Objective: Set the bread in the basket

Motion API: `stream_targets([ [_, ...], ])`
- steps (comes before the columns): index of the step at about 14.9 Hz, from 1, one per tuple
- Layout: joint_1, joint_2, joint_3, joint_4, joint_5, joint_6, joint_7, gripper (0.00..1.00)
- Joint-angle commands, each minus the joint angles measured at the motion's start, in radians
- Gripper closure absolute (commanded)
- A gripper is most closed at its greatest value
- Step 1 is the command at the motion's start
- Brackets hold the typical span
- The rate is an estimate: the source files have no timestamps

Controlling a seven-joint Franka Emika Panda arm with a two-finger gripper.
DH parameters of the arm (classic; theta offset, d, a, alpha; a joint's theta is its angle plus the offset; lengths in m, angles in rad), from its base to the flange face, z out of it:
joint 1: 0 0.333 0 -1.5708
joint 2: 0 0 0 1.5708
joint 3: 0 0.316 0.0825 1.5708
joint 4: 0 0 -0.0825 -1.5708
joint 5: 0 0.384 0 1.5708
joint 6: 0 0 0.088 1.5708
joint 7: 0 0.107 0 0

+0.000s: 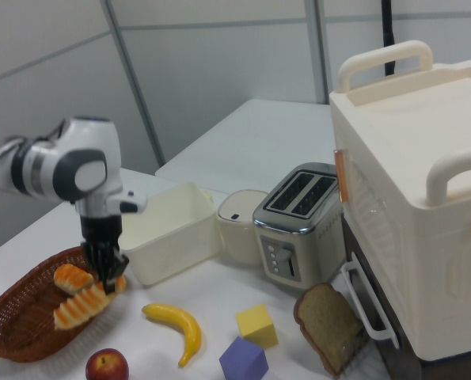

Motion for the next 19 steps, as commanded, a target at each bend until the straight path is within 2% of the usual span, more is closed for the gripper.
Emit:
stream_targets([
  [1, 0.020, -0.012, -0.020, 0.099, 0.037, -0.059, 0.010, 1.00],
  [4, 0.099, 0.004, -0.009, 0.136, 0.049, 0.009, 0.230, 1.00],
  [5, 0.110, 0.009, -0.007, 0.136, 0.051, 0.036, 0.270, 0.96],
  [6, 0.113, 0.015, -0.007, 0.136, 0.051, 0.050, 0.291, 0.78],
  [7, 0.118, 0.020, 0.000, 0.139, 0.051, 0.060, 0.303, 0.17],
  [8, 0.121, 0.018, 0.017, 0.142, 0.045, 0.064, 0.324, 0.00],
  [10, 0.117, 0.018, 0.042, 0.165, 0.042, 0.054, 0.341, 0.00],
  [14, 0.107, 0.015, 0.043, 0.165, 0.032, 0.048, 0.337, 0.00],
  [16, 0.086, -0.008, 0.045, 0.171, -0.013, -0.013, 0.317, 0.00],
  [19, 0.054, -0.026, 0.040, 0.229, -0.073, -0.064, 0.277, 0.00],
])
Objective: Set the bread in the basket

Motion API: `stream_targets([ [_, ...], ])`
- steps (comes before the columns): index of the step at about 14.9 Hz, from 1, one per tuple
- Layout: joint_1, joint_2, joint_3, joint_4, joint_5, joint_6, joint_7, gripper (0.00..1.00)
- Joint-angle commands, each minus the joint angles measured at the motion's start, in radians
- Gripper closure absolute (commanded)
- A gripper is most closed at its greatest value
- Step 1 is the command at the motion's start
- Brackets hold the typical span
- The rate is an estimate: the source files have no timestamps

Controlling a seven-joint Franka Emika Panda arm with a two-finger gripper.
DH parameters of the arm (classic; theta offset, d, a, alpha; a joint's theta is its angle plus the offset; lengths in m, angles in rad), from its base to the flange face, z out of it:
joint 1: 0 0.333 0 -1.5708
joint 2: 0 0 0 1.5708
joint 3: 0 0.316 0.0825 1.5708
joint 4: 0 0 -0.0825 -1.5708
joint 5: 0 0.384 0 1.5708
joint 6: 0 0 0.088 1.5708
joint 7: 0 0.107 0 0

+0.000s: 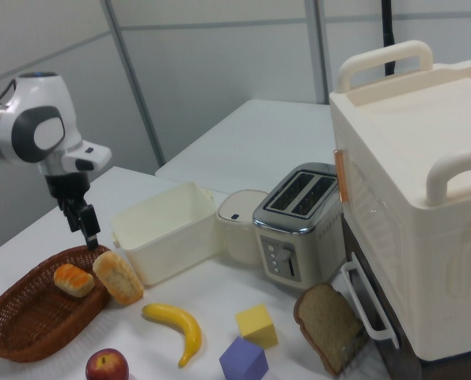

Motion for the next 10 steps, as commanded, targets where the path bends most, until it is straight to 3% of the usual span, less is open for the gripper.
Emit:
stream_targets([
  [1, -0.026, -0.027, 0.001, 0.050, -0.071, -0.061, -0.034, 0.00],
  [7, -0.041, 0.025, 0.001, 0.035, -0.082, -0.048, -0.027, 0.00],
  [10, -0.066, 0.041, 0.006, -0.028, -0.082, -0.032, -0.056, 0.00],
])
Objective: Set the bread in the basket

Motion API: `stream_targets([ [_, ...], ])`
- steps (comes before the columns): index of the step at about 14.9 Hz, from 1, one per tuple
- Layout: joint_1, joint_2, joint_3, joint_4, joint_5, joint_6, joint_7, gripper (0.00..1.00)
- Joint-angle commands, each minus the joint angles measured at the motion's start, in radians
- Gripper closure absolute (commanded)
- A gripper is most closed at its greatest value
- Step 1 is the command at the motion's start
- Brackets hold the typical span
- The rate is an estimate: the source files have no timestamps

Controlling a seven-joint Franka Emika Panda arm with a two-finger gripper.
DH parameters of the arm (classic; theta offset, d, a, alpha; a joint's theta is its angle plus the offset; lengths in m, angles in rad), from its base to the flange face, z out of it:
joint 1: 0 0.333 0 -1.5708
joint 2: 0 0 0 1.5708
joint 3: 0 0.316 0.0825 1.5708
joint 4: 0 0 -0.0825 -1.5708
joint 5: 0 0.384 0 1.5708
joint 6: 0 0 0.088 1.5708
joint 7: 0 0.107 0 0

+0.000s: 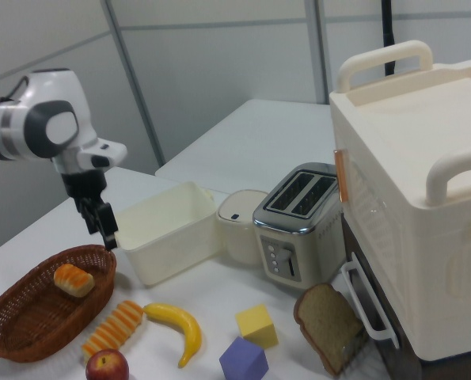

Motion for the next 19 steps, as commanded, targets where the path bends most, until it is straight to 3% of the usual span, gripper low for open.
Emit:
stream_targets([
  [1, -0.034, 0.003, 0.008, -0.092, -0.009, 0.010, -0.096, 0.00],
  [4, -0.065, 0.005, 0.008, -0.135, -0.003, 0.012, -0.262, 0.00],
  [10, -0.077, 0.011, 0.003, -0.276, 0.001, 0.202, -0.287, 0.00],
  [15, -0.080, 0.052, 0.003, -0.301, 0.171, 0.199, -0.350, 0.00],
  [19, -0.076, 0.127, 0.003, -0.290, 0.201, 0.203, -0.353, 0.00],
])
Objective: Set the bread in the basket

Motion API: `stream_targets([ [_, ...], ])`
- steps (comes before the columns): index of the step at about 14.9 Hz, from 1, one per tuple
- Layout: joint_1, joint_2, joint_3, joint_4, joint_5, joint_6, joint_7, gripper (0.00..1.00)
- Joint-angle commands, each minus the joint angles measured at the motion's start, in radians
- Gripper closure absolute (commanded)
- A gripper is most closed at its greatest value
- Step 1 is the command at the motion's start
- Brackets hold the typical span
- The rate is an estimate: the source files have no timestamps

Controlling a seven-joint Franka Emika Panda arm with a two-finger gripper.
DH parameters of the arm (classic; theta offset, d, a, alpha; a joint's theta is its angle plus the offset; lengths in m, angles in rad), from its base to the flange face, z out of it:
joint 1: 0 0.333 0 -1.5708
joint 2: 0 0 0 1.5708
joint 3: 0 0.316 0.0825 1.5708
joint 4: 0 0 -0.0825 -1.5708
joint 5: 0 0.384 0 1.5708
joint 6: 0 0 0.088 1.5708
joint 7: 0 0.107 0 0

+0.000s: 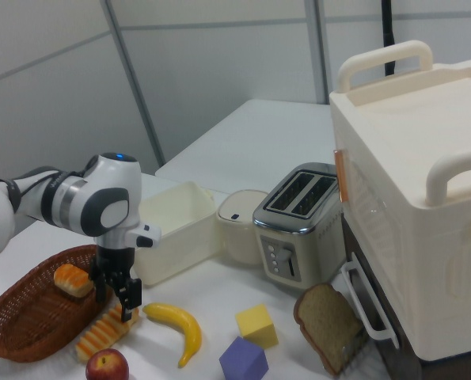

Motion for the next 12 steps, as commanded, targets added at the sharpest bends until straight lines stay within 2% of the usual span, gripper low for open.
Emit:
stream_targets([
  [1, -0.002, 0.059, 0.003, -0.010, 0.033, 0.028, -0.030, 0.00],
  [5, 0.001, 0.070, 0.003, -0.010, 0.030, 0.028, -0.032, 0.00],
  [6, 0.002, 0.070, 0.003, -0.010, 0.030, 0.028, -0.030, 0.03],
  [7, 0.004, 0.072, 0.003, -0.008, 0.030, 0.029, -0.020, 0.11],
  [8, 0.007, 0.073, 0.003, -0.008, 0.030, 0.031, -0.018, 0.21],
  [9, 0.015, 0.073, 0.003, -0.010, 0.030, 0.043, -0.017, 0.35],
  [11, 0.016, 0.073, 0.003, -0.008, 0.032, 0.051, -0.012, 0.94],
  [12, 0.016, 0.072, 0.003, -0.007, 0.032, 0.051, 0.000, 1.00],
])
